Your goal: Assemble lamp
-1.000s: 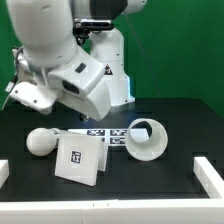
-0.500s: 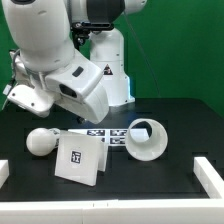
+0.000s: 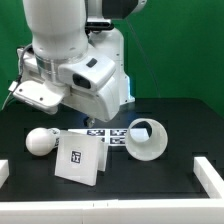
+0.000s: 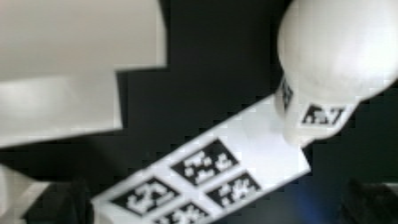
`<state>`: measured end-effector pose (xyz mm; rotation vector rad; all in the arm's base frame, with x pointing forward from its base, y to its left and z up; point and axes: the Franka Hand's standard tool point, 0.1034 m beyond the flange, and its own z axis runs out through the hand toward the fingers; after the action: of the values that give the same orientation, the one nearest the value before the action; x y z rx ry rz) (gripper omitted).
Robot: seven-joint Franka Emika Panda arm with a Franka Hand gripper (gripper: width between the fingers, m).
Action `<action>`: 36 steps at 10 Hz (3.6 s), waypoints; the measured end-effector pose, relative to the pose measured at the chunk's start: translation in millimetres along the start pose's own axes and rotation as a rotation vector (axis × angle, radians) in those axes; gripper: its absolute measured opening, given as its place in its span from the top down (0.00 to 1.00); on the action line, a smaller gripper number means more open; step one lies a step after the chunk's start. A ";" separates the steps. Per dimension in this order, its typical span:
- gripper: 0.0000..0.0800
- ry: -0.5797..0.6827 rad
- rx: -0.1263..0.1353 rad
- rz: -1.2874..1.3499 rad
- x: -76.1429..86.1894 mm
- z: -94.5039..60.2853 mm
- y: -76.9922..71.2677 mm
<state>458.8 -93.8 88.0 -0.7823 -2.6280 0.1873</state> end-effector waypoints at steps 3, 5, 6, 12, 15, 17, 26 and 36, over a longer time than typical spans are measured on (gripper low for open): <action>0.13 -0.182 -0.012 -0.022 1.9 2.1 3.9; 0.13 -0.210 -0.027 -0.045 11.8 5.0 18.6; 0.13 -0.184 -0.011 0.006 18.2 8.8 25.9; 0.13 -0.099 0.039 -0.033 16.0 12.7 27.1; 0.13 0.071 0.123 -0.075 13.7 -2.9 34.7; 0.13 0.078 0.132 -0.075 14.2 -2.7 33.2; 0.13 0.255 0.184 -0.092 22.7 9.2 42.0; 0.13 -0.121 0.110 -0.085 10.4 -7.4 56.6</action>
Offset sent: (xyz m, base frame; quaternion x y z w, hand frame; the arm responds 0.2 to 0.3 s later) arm -0.0095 0.0305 0.0046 -0.0802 -0.0294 -0.0939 0.9919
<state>481.9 -40.7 84.9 -0.6393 -2.7310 0.3624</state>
